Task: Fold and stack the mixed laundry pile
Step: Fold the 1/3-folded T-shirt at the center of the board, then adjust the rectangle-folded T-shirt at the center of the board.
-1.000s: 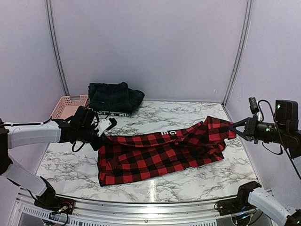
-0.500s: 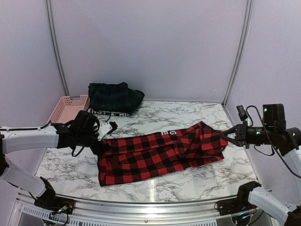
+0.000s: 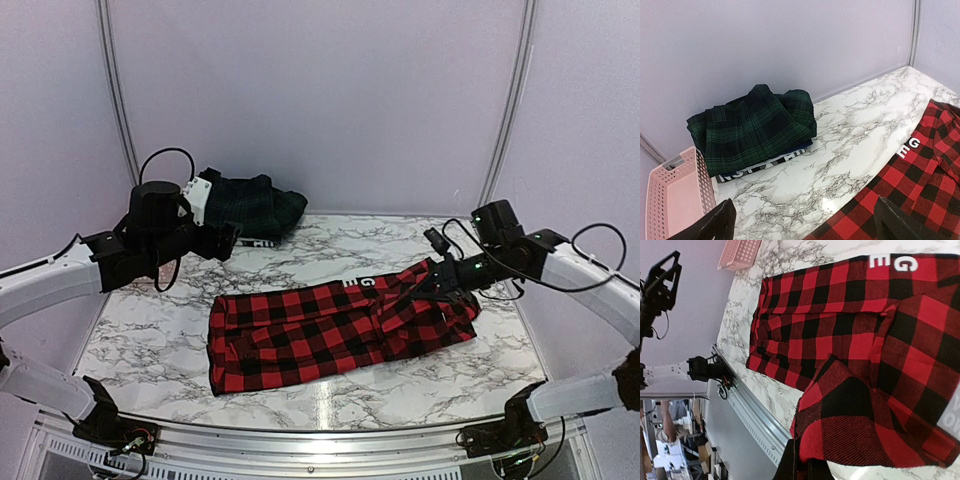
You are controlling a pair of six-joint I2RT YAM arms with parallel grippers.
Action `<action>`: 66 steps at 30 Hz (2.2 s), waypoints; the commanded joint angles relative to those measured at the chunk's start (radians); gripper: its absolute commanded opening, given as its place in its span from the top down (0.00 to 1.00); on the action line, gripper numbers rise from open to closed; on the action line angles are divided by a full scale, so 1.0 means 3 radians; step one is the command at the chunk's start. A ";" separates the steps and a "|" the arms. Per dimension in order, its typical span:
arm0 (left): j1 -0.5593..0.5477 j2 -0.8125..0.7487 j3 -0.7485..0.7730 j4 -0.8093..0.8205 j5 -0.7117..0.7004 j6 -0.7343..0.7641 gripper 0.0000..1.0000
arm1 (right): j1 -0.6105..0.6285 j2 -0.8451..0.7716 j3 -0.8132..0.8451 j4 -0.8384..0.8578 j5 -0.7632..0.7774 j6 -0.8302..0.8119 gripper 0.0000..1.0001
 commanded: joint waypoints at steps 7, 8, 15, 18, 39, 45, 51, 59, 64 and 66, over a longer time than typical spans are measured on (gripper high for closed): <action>0.0036 0.0118 0.0179 -0.0650 -0.0333 -0.0487 0.01 | 0.0813 0.1495 0.0897 0.0367 0.0126 -0.0482 1.00; 0.0038 0.0111 0.0164 -0.0670 -0.0328 -0.0516 0.01 | 0.0861 0.1620 0.0993 0.0389 0.0108 -0.0506 1.00; 0.0053 0.0116 0.0113 -0.0841 -0.0278 -0.0759 0.01 | 0.1157 0.2653 0.1903 0.0268 -0.0069 -0.0772 1.00; 0.0056 0.0127 0.0079 -0.0880 -0.0234 -0.0868 0.01 | 0.1252 0.3009 0.2261 0.0231 -0.0137 -0.0823 1.00; -0.0181 0.0814 0.0065 -0.0714 0.1301 -0.1485 0.20 | -0.0247 0.1955 0.1676 0.0276 -0.0171 -0.0702 0.37; -0.0181 0.1373 0.0367 -0.0697 0.1328 -0.1721 0.25 | -0.0820 0.1961 0.1389 0.0161 0.0362 -0.0827 0.49; -0.0181 0.1836 0.0649 -0.0687 0.1504 -0.1885 0.32 | -0.0862 0.2174 0.1418 0.0169 0.0620 -0.0880 0.53; -0.0171 0.2099 0.0911 -0.0817 0.1466 -0.1887 0.28 | -0.0863 0.2361 0.1476 0.0030 0.1150 -0.0872 0.55; -0.0170 0.2190 0.0923 -0.0838 0.1585 -0.1898 0.25 | -0.0876 0.2353 0.1318 0.0085 0.1150 -0.0903 0.51; -0.0171 0.2236 0.0938 -0.0837 0.1631 -0.1917 0.26 | -0.0880 0.2410 0.1315 0.0110 0.1107 -0.0896 0.53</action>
